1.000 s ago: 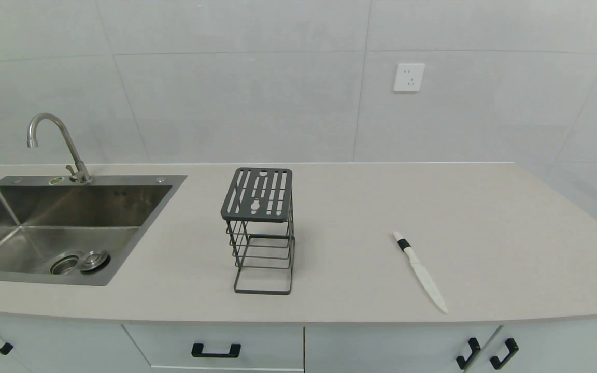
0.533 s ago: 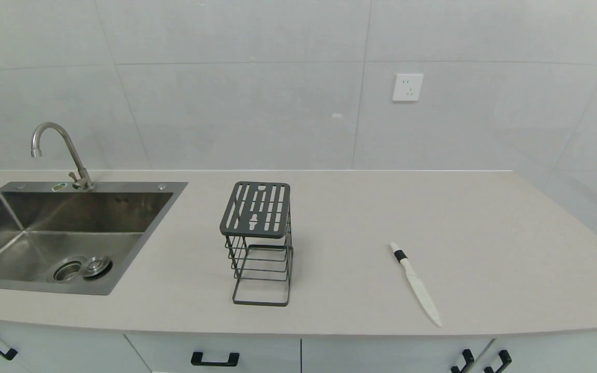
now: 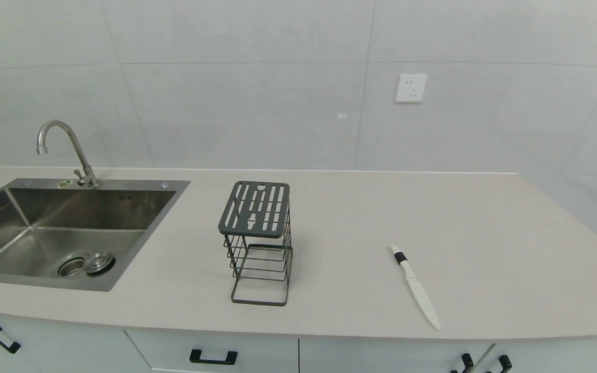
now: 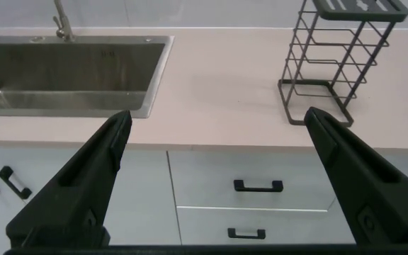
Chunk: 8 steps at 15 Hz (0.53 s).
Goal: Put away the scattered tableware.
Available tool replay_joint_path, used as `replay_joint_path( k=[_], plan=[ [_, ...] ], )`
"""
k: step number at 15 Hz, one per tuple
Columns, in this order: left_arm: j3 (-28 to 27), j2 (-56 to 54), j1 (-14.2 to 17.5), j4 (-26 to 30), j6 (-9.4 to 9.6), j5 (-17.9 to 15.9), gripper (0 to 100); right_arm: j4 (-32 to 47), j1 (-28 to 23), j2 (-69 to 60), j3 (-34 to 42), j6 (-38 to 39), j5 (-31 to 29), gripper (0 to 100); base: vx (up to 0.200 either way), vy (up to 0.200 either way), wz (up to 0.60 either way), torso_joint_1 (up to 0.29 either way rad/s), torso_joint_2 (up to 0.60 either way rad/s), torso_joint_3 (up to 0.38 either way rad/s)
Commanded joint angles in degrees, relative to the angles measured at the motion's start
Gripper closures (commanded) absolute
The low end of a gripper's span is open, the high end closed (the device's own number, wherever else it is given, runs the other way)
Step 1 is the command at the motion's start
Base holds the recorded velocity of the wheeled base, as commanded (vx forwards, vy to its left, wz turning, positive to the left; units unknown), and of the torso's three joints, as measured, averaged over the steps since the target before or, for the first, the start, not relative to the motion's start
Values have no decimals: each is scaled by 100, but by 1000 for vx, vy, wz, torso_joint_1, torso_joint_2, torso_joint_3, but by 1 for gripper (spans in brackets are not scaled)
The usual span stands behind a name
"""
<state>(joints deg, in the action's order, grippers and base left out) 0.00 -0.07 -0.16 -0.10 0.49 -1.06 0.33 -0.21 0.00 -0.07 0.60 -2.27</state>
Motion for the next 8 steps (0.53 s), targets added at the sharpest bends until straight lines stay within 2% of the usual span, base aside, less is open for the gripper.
replay_joint_path(
  k=[1,8],
  plan=[
    [0,7,7,1,-5,1,0,-7,12,9,-1,2,-2,0,0,-200,0,17,7,-7],
    [0,7,7,1,-5,1,0,-7,3,0,-1,-7,-2,0,0,0,0,0,0,0]
  ],
)
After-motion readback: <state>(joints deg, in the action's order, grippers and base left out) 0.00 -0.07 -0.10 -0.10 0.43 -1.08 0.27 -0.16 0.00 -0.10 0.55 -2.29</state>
